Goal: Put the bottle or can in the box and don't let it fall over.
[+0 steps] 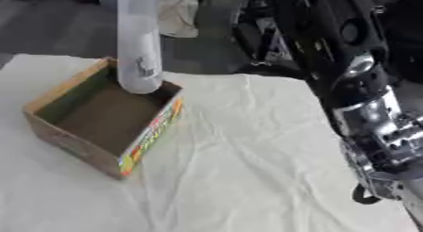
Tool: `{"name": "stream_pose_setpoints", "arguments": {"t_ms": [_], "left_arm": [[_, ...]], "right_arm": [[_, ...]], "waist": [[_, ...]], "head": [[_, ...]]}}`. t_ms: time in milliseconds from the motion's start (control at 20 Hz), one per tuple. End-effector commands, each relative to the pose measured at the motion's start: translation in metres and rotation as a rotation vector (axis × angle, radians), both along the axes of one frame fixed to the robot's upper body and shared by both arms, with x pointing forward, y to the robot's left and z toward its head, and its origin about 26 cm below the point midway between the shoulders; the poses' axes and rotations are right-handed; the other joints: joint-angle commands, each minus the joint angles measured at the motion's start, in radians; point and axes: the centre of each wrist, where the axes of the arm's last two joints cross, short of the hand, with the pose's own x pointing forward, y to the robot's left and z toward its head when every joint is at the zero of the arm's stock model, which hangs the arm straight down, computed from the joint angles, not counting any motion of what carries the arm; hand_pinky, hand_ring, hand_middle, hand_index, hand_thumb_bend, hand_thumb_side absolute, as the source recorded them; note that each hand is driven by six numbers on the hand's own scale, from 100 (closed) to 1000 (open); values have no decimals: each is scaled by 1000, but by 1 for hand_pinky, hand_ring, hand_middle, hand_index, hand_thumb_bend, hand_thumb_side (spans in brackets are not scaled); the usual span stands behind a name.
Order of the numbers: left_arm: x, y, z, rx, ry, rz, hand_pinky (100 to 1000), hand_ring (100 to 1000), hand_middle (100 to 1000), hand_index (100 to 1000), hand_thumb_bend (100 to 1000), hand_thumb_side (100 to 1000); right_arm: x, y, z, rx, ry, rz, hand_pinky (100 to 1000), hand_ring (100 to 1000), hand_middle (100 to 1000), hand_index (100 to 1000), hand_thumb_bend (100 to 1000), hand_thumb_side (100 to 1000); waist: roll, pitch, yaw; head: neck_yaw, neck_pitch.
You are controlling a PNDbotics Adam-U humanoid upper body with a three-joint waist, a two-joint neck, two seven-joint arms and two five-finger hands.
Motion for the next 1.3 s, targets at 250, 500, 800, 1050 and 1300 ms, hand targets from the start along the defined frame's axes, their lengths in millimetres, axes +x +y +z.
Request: {"name": "stream_pose_setpoints", "arguments": {"t_ms": [250, 500, 800, 1050, 1300], "left_arm": [[0, -2, 10, 16, -34, -22, 807, 458, 634, 721, 159, 798], [1, -3, 11, 15, -40, -26, 806, 457, 633, 720, 159, 800], [2, -5, 12, 10, -46, -30, 806, 455, 632, 719, 159, 803], [2, -6, 13, 7, -48, -31, 806, 454, 632, 719, 160, 806], [3, -7, 13, 6, -49, -34, 806, 453, 632, 719, 161, 807]], "right_arm": [[-6, 8, 6, 2, -52, 15, 816, 296, 462, 557, 100, 112], [-5, 16, 1, -6, -63, 27, 817, 295, 460, 555, 100, 116], [-6, 25, -7, -10, -73, 45, 816, 297, 461, 556, 100, 104], [-6, 32, -16, -36, -94, 36, 817, 297, 460, 555, 100, 108], [-2, 35, -24, -41, -84, 33, 819, 298, 460, 555, 100, 110]], "waist": [[4, 6, 12], [4, 22, 17], [4, 39, 28], [0, 48, 36], [-5, 54, 41]], "head": [[-13, -24], [-20, -20], [-23, -21], [-27, -22], [-22, -24]]}}
